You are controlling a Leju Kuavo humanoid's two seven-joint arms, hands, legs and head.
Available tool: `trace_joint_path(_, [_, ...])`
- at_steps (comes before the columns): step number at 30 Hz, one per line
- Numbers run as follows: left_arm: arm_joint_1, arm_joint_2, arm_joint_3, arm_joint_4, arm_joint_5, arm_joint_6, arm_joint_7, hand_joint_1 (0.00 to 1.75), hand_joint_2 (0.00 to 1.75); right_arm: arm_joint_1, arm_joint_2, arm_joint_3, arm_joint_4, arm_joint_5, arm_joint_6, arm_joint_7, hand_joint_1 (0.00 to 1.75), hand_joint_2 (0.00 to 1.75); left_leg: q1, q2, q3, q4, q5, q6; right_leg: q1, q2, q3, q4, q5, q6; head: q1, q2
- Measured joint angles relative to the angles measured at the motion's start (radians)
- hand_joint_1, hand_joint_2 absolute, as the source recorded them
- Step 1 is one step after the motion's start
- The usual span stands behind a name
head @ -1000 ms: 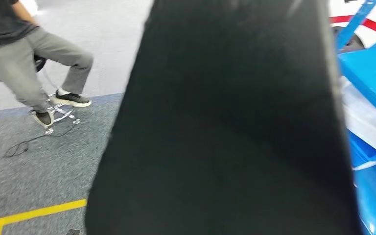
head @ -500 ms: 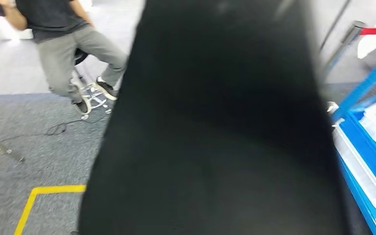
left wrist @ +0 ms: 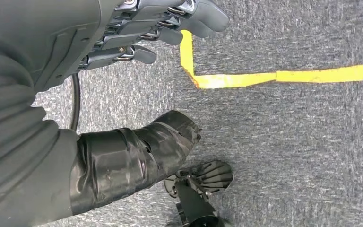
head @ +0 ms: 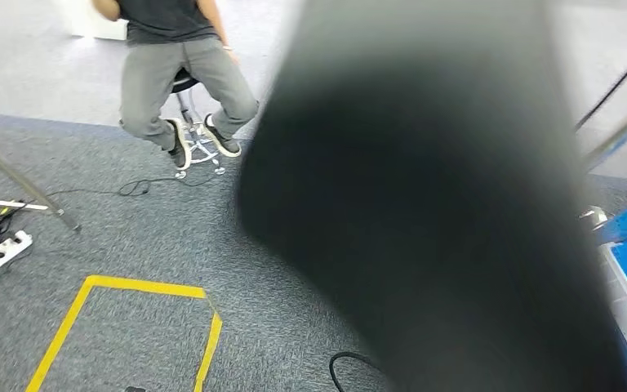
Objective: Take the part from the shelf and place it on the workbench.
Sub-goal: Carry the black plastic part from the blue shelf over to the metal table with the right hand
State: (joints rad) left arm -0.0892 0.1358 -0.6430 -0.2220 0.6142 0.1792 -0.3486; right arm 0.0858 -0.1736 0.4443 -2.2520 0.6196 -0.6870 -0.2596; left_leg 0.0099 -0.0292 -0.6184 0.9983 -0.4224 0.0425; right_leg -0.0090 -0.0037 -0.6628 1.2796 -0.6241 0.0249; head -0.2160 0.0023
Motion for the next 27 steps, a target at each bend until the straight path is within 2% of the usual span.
trace_joint_path(1, [0.0, -0.001, -0.004, 0.0, -0.004, -0.001, 0.001, 0.0, 1.75, 0.007, 0.0, -0.002, -0.002, 0.005, 0.0, 0.006, 1.75, 1.75, 0.001, -0.013, -0.001, 0.001, 0.001, -0.001, -0.002, 0.001, -0.007, 0.015, 0.006, 0.002, 0.001, 0.0])
trace_joint_path(2, [0.001, -0.001, -0.008, 0.0, -0.009, -0.002, 0.002, 0.0, 1.75, 0.013, 0.0, -0.005, -0.005, 0.012, 0.0, 0.011, 1.75, 1.75, 0.003, -0.026, -0.001, 0.003, 0.001, -0.003, -0.005, 0.003, 0.006, -0.012, 0.031, 0.004, 0.003, 0.0])
trace_joint_path(3, [0.001, -0.002, -0.013, 0.0, -0.014, -0.004, 0.003, 0.0, 1.75, 0.017, 0.0, -0.008, -0.01, 0.02, 0.0, 0.015, 1.75, 1.75, 0.005, -0.04, -0.002, 0.006, 0.001, -0.006, -0.01, 0.01, 0.036, -0.071, 0.068, 0.006, 0.006, 0.0])
trace_joint_path(5, [0.0, -0.002, -0.022, 0.0, -0.021, -0.005, 0.003, 0.0, 1.75, 0.025, 0.0, -0.014, -0.02, 0.035, 0.0, 0.025, 1.75, 1.75, 0.008, -0.066, -0.009, 0.018, -0.001, -0.018, -0.02, 0.059, 0.095, -0.195, 0.116, 0.01, 0.013, 0.0])
trace_joint_path(6, [-0.001, -0.002, -0.027, 0.0, -0.025, -0.005, 0.003, 0.0, 1.75, 0.031, 0.0, -0.016, -0.025, 0.041, 0.0, 0.03, 1.75, 1.75, 0.009, -0.078, -0.015, 0.024, 0.0, -0.025, -0.022, 0.078, 0.11, -0.229, 0.124, 0.009, 0.017, 0.0])
trace_joint_path(7, [-0.002, -0.001, -0.032, 0.0, -0.028, -0.005, 0.003, 0.0, 1.75, 0.038, 0.001, -0.018, -0.03, 0.045, 0.0, 0.035, 1.75, 1.75, 0.01, -0.09, -0.021, 0.026, 0.002, -0.033, -0.021, 0.09, 0.113, -0.241, 0.122, 0.006, 0.02, 0.0])
trace_joint_path(8, [-0.001, -0.001, -0.039, 0.0, -0.033, -0.004, 0.003, 0.0, 1.75, 0.044, 0.001, -0.02, -0.035, 0.043, 0.0, 0.039, 1.75, 1.75, 0.011, -0.102, -0.025, 0.025, 0.005, -0.041, -0.019, 0.083, 0.113, -0.243, 0.123, -0.001, 0.023, 0.0])
trace_joint_path(9, [0.001, -0.002, -0.045, 0.0, -0.037, -0.002, 0.002, 0.0, 1.75, 0.049, 0.002, -0.022, -0.04, 0.033, 0.0, 0.041, 1.75, 1.75, 0.013, -0.101, -0.029, 0.024, 0.008, -0.047, -0.018, 0.069, 0.114, -0.244, 0.126, -0.009, 0.025, 0.0])
trace_joint_path(10, [0.003, -0.003, -0.052, 0.0, -0.042, -0.001, 0.002, 0.0, 1.75, 0.054, 0.004, -0.025, -0.045, 0.018, 0.0, 0.041, 1.75, 1.75, 0.012, -0.085, -0.036, 0.033, 0.002, -0.051, -0.018, 0.056, 0.116, -0.247, 0.129, -0.018, 0.024, 0.0])
trace_joint_path(11, [0.003, -0.004, -0.059, -0.001, -0.046, 0.0, 0.001, 0.0, 1.75, 0.059, 0.006, -0.027, -0.051, 0.001, 0.0, 0.04, 1.75, 1.75, 0.01, -0.059, -0.05, 0.06, -0.015, -0.055, -0.018, 0.042, 0.119, -0.25, 0.132, -0.026, 0.023, 0.0])
trace_joint_path(13, [-0.001, -0.006, -0.072, -0.001, -0.053, 0.002, 0.001, 0.0, 1.75, 0.072, 0.009, -0.035, -0.061, -0.023, 0.0, 0.037, 1.75, 1.75, 0.007, -0.002, -0.1, 0.17, -0.075, -0.057, -0.013, 0.012, 0.119, -0.253, 0.134, -0.036, 0.021, 0.0])
trace_joint_path(14, [-0.003, -0.008, -0.079, -0.001, -0.055, 0.002, 0.001, 0.0, 1.75, 0.077, 0.01, -0.039, -0.063, -0.029, 0.0, 0.035, 1.75, 1.75, 0.007, 0.011, -0.129, 0.236, -0.104, -0.058, -0.009, -0.003, 0.118, -0.253, 0.133, -0.039, 0.021, 0.0])
trace_joint_path(15, [-0.004, -0.009, -0.084, -0.001, -0.057, 0.001, 0.001, 0.0, 1.75, 0.081, 0.011, -0.042, -0.064, -0.035, 0.0, 0.034, 1.75, 1.75, 0.007, 0.016, -0.148, 0.284, -0.121, -0.057, -0.005, -0.017, 0.118, -0.252, 0.132, -0.041, 0.021, 0.0])
trace_joint_path(16, [-0.003, -0.01, -0.09, -0.002, -0.058, -0.001, 0.001, 0.0, 1.75, 0.083, 0.011, -0.044, -0.065, -0.044, 0.0, 0.033, 1.75, 1.75, 0.007, 0.019, -0.151, 0.302, -0.122, -0.055, -0.001, -0.031, 0.118, -0.252, 0.131, -0.042, 0.021, 0.0])
trace_joint_path(17, [-0.001, -0.012, -0.095, -0.002, -0.059, -0.004, 0.001, 0.0, 1.75, 0.085, 0.011, -0.045, -0.066, -0.056, 0.0, 0.031, 1.75, 1.75, 0.005, 0.022, -0.133, 0.28, -0.106, -0.05, 0.002, -0.044, 0.118, -0.252, 0.131, -0.043, 0.021, 0.0])
trace_joint_path(18, [0.0, -0.013, -0.1, -0.002, -0.059, -0.008, 0.001, 0.0, 1.75, 0.088, 0.012, -0.046, -0.069, -0.07, 0.0, 0.027, 1.75, 1.75, 0.002, 0.03, -0.097, 0.22, -0.079, -0.041, 0.006, -0.056, 0.119, -0.252, 0.13, -0.044, 0.021, 0.0])
trace_joint_path(20, [-0.002, -0.014, -0.108, -0.002, -0.06, -0.011, 0.0, 0.0, 1.75, 0.092, 0.014, -0.05, -0.074, -0.101, 0.0, 0.013, 1.75, 1.75, -0.013, 0.069, -0.019, 0.085, -0.042, -0.019, 0.011, -0.078, 0.121, -0.253, 0.127, -0.042, 0.023, 0.0])
trace_joint_path(21, [-0.003, -0.016, -0.112, -0.002, -0.06, -0.011, 0.0, 0.0, 1.75, 0.095, 0.016, -0.053, -0.076, -0.114, 0.0, 0.004, 1.75, 1.75, -0.02, 0.083, 0.004, 0.043, -0.035, -0.011, 0.012, -0.088, 0.122, -0.254, 0.126, -0.04, 0.024, 0.0])
trace_joint_path(22, [-0.004, -0.017, -0.115, -0.002, -0.06, -0.011, -0.001, 0.0, 1.75, 0.097, 0.019, -0.056, -0.077, -0.123, 0.0, -0.003, 1.75, 1.75, -0.025, 0.089, 0.012, 0.026, -0.036, -0.006, 0.012, -0.096, 0.123, -0.254, 0.125, -0.036, 0.026, 0.0])
trace_joint_path(24, [-0.001, -0.019, -0.121, -0.003, -0.06, -0.011, -0.002, 0.0, 1.75, 0.099, 0.021, -0.062, -0.079, -0.122, 0.0, -0.006, 1.75, 1.75, -0.027, 0.069, 0.014, 0.015, -0.03, -0.002, 0.012, -0.111, 0.126, -0.258, 0.123, -0.027, 0.028, 0.0])
trace_joint_path(25, [0.001, -0.02, -0.124, -0.003, -0.059, -0.011, -0.002, 0.0, 1.75, 0.099, 0.021, -0.063, -0.08, -0.113, 0.0, -0.001, 1.75, 1.75, -0.024, 0.06, 0.019, 0.005, -0.025, 0.0, 0.011, -0.103, 0.127, -0.255, 0.119, -0.022, 0.029, 0.0])
trace_joint_path(27, [0.0, -0.023, -0.13, -0.004, -0.056, -0.01, -0.002, 0.0, 1.75, 0.099, 0.021, -0.065, -0.082, -0.086, 0.0, 0.012, 1.75, 1.75, -0.015, 0.042, 0.031, -0.015, -0.015, 0.004, 0.01, -0.055, 0.106, -0.204, 0.084, -0.012, 0.037, 0.0])
